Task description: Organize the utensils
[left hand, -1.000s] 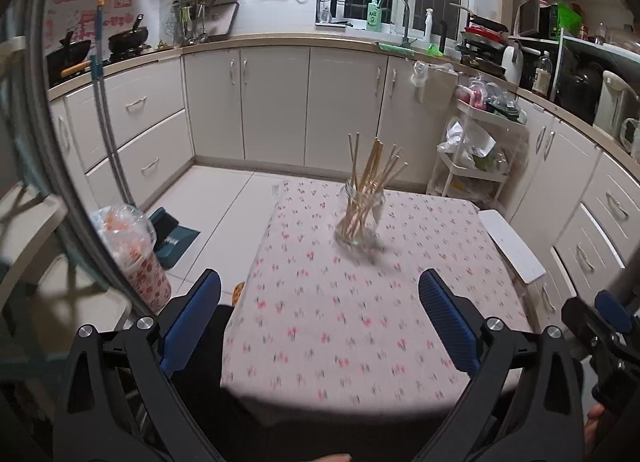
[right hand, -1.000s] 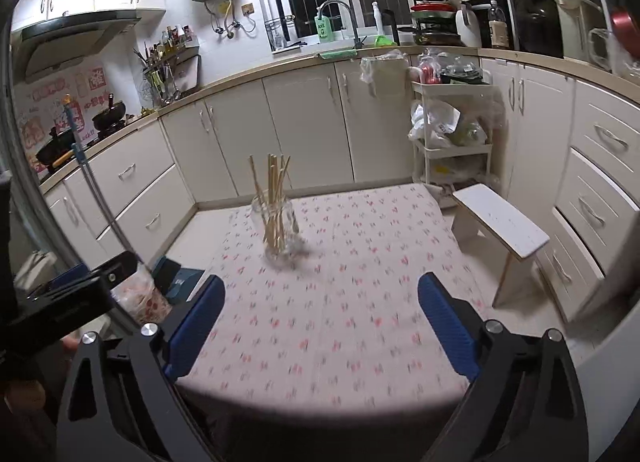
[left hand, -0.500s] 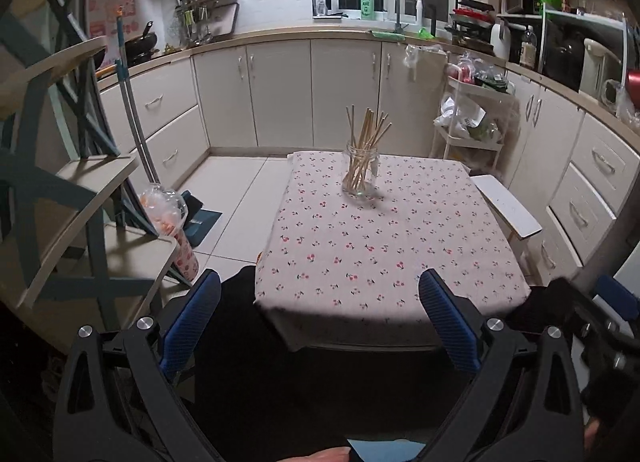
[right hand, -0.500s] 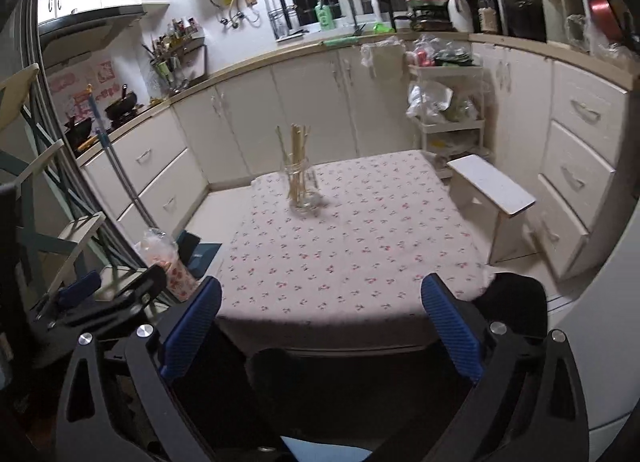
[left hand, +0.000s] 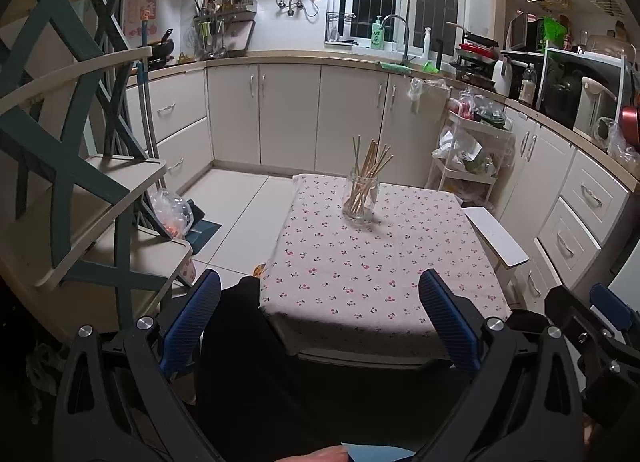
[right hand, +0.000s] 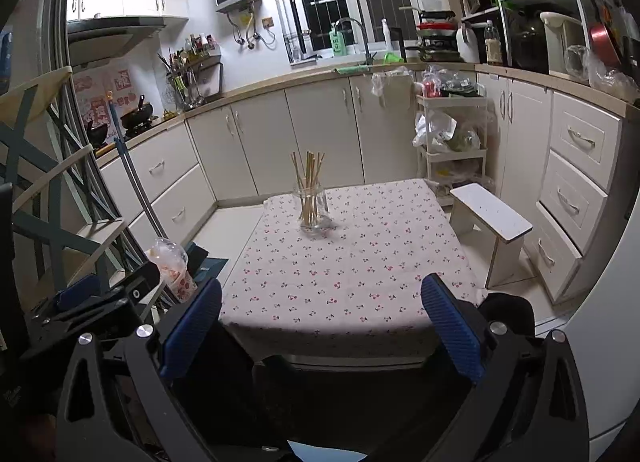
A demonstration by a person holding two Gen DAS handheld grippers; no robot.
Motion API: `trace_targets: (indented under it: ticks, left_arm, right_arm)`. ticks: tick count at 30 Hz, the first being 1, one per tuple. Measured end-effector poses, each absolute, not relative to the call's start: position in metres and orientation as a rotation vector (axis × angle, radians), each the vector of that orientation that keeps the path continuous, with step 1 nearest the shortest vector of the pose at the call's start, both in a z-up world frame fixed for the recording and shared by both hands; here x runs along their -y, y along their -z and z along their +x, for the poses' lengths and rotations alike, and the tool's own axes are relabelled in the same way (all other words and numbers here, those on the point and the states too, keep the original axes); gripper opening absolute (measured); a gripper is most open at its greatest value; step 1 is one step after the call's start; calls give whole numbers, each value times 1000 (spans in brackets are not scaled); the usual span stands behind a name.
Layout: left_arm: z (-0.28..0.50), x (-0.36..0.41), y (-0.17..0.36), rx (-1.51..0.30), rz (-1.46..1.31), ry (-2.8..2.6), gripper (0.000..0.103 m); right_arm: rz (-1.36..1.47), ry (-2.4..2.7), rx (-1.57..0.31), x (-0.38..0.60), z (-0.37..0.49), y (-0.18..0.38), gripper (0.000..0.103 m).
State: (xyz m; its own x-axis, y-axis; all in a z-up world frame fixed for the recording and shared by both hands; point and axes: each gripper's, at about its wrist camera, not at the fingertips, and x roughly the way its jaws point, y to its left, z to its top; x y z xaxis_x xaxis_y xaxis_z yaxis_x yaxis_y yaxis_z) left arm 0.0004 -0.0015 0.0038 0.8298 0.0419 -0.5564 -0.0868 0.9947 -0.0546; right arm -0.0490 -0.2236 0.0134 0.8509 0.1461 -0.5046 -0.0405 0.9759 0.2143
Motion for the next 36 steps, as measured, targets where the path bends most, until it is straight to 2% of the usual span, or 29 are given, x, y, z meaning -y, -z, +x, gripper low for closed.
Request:
trace_targets:
  ticks: [7,36]
  left_arm:
    - [-9,5,-16,-534,-73,-63,95]
    - [-15,11,-19,-529,-68,-54,95]
  right_arm:
    - [193,-114,-495,224,-58,-24,96]
    - [195,-119,-492,224,-61,-25,96]
